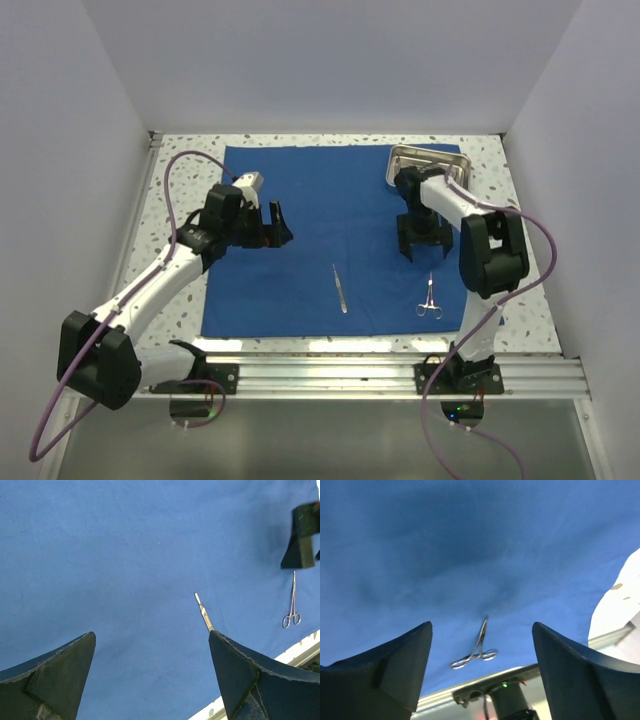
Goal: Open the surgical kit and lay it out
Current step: Place the medical item in the surgical kit, then adjust the container in the surgical kit.
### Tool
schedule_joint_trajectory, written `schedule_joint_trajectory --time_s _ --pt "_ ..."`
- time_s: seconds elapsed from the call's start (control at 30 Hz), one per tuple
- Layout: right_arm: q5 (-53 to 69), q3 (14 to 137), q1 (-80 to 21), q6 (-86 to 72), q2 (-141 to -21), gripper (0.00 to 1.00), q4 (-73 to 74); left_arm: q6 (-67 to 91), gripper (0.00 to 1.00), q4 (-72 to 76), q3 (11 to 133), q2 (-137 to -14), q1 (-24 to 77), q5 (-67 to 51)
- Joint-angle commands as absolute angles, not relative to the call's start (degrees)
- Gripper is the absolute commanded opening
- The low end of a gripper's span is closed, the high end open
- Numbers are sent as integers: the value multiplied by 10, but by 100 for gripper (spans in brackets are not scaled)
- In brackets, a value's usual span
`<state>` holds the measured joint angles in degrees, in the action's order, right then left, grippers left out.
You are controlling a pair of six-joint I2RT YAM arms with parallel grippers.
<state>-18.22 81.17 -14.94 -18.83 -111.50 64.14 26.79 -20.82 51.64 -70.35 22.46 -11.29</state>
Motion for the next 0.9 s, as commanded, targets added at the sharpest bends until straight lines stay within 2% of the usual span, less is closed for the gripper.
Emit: schedule_joint_trajectory --time_s 0.0,0.23,0.37,0.53,0.63,0.67,0.87 --pt "-180 889 -151 -182 -1065 86 657 254 100 -202 538 -707 221 -112" --pt "-150 1077 -149 -148 -1057 86 664 249 100 -205 565 -734 221 -116" --pt "-141 1217 -144 -149 -1173 85 669 244 100 -216 589 -751 221 -123" --pt "-151 1329 -141 -141 -1297 82 638 229 100 -246 616 -773 221 -104" --pt "-149 1421 -133 -143 -1387 79 627 221 100 -259 636 -801 221 -59" --pt "-148 1450 -132 -142 -1403 78 617 220 100 -269 643 -811 221 -8" --pt "-163 1461 -120 -134 -1468 75 505 187 100 -301 740 -990 205 164"
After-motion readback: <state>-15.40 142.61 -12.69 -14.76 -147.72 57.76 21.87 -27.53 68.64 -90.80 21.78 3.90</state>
